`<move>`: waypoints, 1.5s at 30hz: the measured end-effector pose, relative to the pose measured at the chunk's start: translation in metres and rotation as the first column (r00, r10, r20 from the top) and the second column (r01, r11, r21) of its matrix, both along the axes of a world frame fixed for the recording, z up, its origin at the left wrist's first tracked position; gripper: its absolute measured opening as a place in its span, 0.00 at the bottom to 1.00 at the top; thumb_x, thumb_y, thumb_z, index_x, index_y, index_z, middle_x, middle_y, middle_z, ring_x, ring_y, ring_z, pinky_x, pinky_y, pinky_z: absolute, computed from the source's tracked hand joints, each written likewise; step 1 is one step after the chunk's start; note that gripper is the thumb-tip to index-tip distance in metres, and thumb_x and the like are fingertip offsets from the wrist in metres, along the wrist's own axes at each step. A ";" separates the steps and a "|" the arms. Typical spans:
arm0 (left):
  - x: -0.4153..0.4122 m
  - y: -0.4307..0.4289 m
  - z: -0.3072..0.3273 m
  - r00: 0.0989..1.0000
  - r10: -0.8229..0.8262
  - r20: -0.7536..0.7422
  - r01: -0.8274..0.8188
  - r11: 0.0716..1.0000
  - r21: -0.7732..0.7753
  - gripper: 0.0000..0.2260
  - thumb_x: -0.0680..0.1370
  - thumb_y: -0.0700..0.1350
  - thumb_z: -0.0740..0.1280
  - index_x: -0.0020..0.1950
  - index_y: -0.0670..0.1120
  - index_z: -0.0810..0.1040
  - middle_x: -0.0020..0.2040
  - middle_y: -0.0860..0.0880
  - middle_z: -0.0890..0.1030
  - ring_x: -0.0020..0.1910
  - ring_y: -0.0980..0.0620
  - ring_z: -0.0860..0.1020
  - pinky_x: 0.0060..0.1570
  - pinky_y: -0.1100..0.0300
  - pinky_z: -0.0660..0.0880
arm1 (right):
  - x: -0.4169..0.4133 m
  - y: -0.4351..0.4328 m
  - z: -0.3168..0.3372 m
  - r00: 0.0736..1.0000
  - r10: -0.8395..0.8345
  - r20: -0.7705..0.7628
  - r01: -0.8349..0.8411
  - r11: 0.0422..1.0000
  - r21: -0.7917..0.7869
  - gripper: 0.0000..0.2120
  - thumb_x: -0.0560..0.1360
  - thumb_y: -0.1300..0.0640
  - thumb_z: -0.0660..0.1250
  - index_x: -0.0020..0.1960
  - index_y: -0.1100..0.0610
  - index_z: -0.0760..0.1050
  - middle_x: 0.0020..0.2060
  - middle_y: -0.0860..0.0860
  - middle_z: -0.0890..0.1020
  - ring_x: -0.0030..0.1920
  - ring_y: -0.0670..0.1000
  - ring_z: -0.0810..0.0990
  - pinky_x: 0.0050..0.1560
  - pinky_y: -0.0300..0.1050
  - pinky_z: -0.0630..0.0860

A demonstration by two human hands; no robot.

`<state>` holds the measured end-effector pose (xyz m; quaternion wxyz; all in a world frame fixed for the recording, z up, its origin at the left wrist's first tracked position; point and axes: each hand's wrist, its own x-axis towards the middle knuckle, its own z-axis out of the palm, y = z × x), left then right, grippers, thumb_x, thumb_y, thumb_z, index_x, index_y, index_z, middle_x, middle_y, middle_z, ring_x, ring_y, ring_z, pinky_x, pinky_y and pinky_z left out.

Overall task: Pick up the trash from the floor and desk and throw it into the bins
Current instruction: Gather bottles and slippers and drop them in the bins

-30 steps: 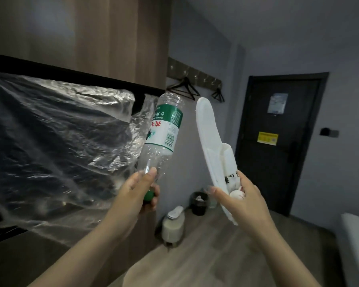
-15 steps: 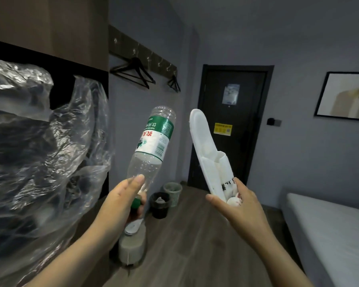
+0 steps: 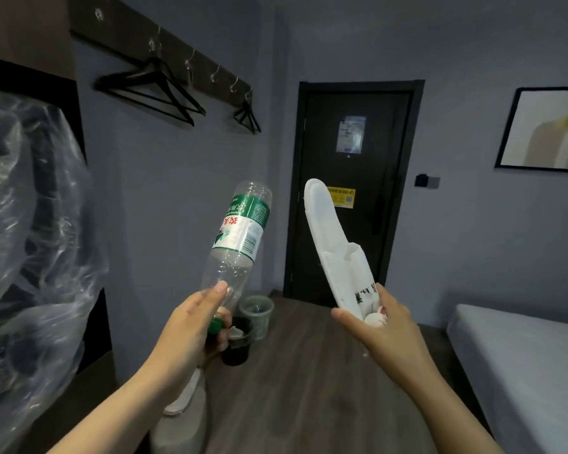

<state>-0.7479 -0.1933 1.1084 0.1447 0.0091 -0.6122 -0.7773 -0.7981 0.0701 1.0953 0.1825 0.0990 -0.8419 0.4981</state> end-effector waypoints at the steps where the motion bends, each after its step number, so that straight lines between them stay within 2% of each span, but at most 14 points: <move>1: -0.019 0.003 0.004 1.000 0.002 -0.001 -0.002 1.000 -0.009 0.15 0.70 0.58 0.71 0.42 0.47 0.74 0.31 0.48 0.72 0.26 0.51 0.67 0.30 0.58 0.65 | -0.018 0.003 0.003 1.000 0.016 -0.006 -0.016 1.000 -0.018 0.26 0.59 0.32 0.71 0.53 0.40 0.72 0.53 0.48 0.78 0.50 0.48 0.79 0.28 0.35 0.77; 7: -0.124 0.015 0.007 0.999 0.046 -0.015 -0.046 0.999 -0.009 0.12 0.71 0.55 0.67 0.42 0.46 0.74 0.31 0.47 0.72 0.26 0.50 0.67 0.31 0.59 0.65 | -0.130 0.013 0.007 0.999 0.049 -0.004 -0.049 0.999 -0.023 0.31 0.58 0.30 0.70 0.57 0.40 0.71 0.54 0.48 0.77 0.52 0.48 0.78 0.29 0.34 0.77; 11: -0.190 0.005 -0.007 0.998 0.064 0.023 -0.064 0.998 -0.008 0.16 0.70 0.57 0.72 0.44 0.45 0.74 0.30 0.48 0.73 0.25 0.51 0.67 0.31 0.59 0.66 | -0.193 0.006 -0.001 0.997 0.080 0.005 -0.080 0.996 -0.030 0.26 0.59 0.32 0.71 0.53 0.40 0.72 0.51 0.47 0.78 0.50 0.48 0.79 0.29 0.35 0.78; 16: -0.289 -0.017 -0.032 0.995 0.087 0.041 -0.088 0.995 0.046 0.13 0.76 0.52 0.67 0.50 0.43 0.74 0.30 0.47 0.72 0.25 0.51 0.67 0.29 0.60 0.65 | -0.281 -0.009 -0.015 0.996 0.083 0.035 -0.080 0.995 -0.064 0.17 0.66 0.44 0.75 0.51 0.44 0.74 0.46 0.46 0.80 0.43 0.47 0.81 0.29 0.39 0.79; 19: -0.352 -0.037 -0.040 0.996 0.075 0.045 -0.077 0.996 0.036 0.19 0.70 0.56 0.72 0.50 0.43 0.74 0.32 0.46 0.73 0.25 0.52 0.67 0.26 0.60 0.66 | -0.341 -0.023 -0.018 0.996 0.071 0.045 -0.068 0.995 -0.070 0.14 0.67 0.47 0.76 0.49 0.44 0.74 0.43 0.44 0.81 0.40 0.45 0.81 0.28 0.40 0.79; 23: -0.435 -0.061 -0.035 0.997 0.038 0.065 -0.039 0.999 0.012 0.25 0.63 0.62 0.71 0.48 0.44 0.74 0.31 0.47 0.74 0.26 0.52 0.68 0.29 0.59 0.66 | -0.420 -0.048 -0.015 0.995 0.067 0.077 -0.065 0.997 -0.040 0.16 0.67 0.46 0.76 0.51 0.45 0.74 0.44 0.45 0.80 0.39 0.46 0.82 0.28 0.39 0.78; 26: -0.492 -0.074 -0.037 0.997 0.028 0.073 -0.028 1.000 -0.004 0.21 0.68 0.59 0.73 0.46 0.44 0.72 0.30 0.47 0.74 0.25 0.52 0.67 0.29 0.60 0.65 | -0.473 -0.066 -0.021 0.992 0.061 0.109 -0.059 0.998 -0.023 0.15 0.67 0.47 0.75 0.49 0.48 0.74 0.42 0.47 0.80 0.37 0.47 0.82 0.28 0.41 0.79; 28: -0.524 -0.080 -0.046 0.995 0.035 0.099 -0.035 0.999 -0.010 0.18 0.71 0.58 0.69 0.46 0.44 0.72 0.31 0.47 0.73 0.25 0.52 0.67 0.30 0.59 0.66 | -0.506 -0.074 -0.030 0.988 0.058 0.142 -0.059 0.998 -0.003 0.14 0.68 0.47 0.75 0.48 0.49 0.74 0.40 0.48 0.81 0.35 0.47 0.82 0.28 0.42 0.80; 31: -0.568 -0.089 -0.064 0.989 0.047 0.140 -0.047 0.999 -0.002 0.13 0.75 0.55 0.66 0.46 0.45 0.72 0.31 0.47 0.74 0.26 0.52 0.67 0.30 0.59 0.66 | -0.552 -0.083 -0.045 0.982 0.057 0.178 -0.060 0.998 0.012 0.14 0.68 0.47 0.75 0.47 0.49 0.74 0.36 0.47 0.81 0.31 0.48 0.81 0.28 0.42 0.79; 35: -0.633 -0.103 -0.086 0.978 0.085 0.193 -0.083 0.996 -0.022 0.12 0.75 0.55 0.66 0.45 0.46 0.74 0.32 0.47 0.74 0.26 0.53 0.68 0.31 0.58 0.66 | -0.628 -0.090 -0.067 0.970 0.082 0.228 -0.092 0.995 0.034 0.14 0.68 0.45 0.74 0.48 0.48 0.75 0.34 0.46 0.80 0.30 0.46 0.81 0.29 0.41 0.79; 38: -0.686 -0.110 -0.102 0.970 0.108 0.216 -0.098 0.994 -0.054 0.15 0.72 0.58 0.67 0.45 0.46 0.74 0.32 0.46 0.74 0.26 0.53 0.69 0.31 0.58 0.67 | -0.693 -0.092 -0.089 0.965 0.087 0.249 -0.103 0.993 0.053 0.18 0.64 0.38 0.73 0.49 0.44 0.74 0.40 0.46 0.80 0.37 0.46 0.81 0.35 0.40 0.79; 41: -0.744 -0.111 -0.113 0.957 0.145 0.252 -0.130 0.989 -0.077 0.13 0.75 0.55 0.66 0.43 0.45 0.72 0.31 0.46 0.74 0.25 0.52 0.69 0.32 0.58 0.67 | -0.763 -0.094 -0.109 0.961 0.099 0.258 -0.121 0.990 0.070 0.20 0.63 0.35 0.73 0.48 0.44 0.74 0.42 0.45 0.81 0.43 0.45 0.81 0.40 0.42 0.80; 43: -0.783 -0.111 -0.120 0.942 0.183 0.282 -0.168 0.983 -0.076 0.14 0.76 0.55 0.66 0.42 0.45 0.72 0.30 0.46 0.74 0.25 0.52 0.68 0.32 0.59 0.67 | -0.809 -0.097 -0.119 0.954 0.096 0.284 -0.125 0.988 0.089 0.25 0.60 0.30 0.71 0.50 0.44 0.74 0.44 0.45 0.81 0.46 0.48 0.81 0.44 0.49 0.81; 45: -0.817 -0.110 -0.127 0.928 0.202 0.313 -0.188 0.979 -0.074 0.14 0.75 0.56 0.66 0.45 0.45 0.73 0.30 0.47 0.74 0.25 0.52 0.68 0.32 0.59 0.67 | -0.851 -0.102 -0.128 0.937 0.108 0.331 -0.157 0.979 0.127 0.28 0.58 0.28 0.69 0.51 0.42 0.73 0.45 0.44 0.81 0.47 0.48 0.81 0.45 0.53 0.81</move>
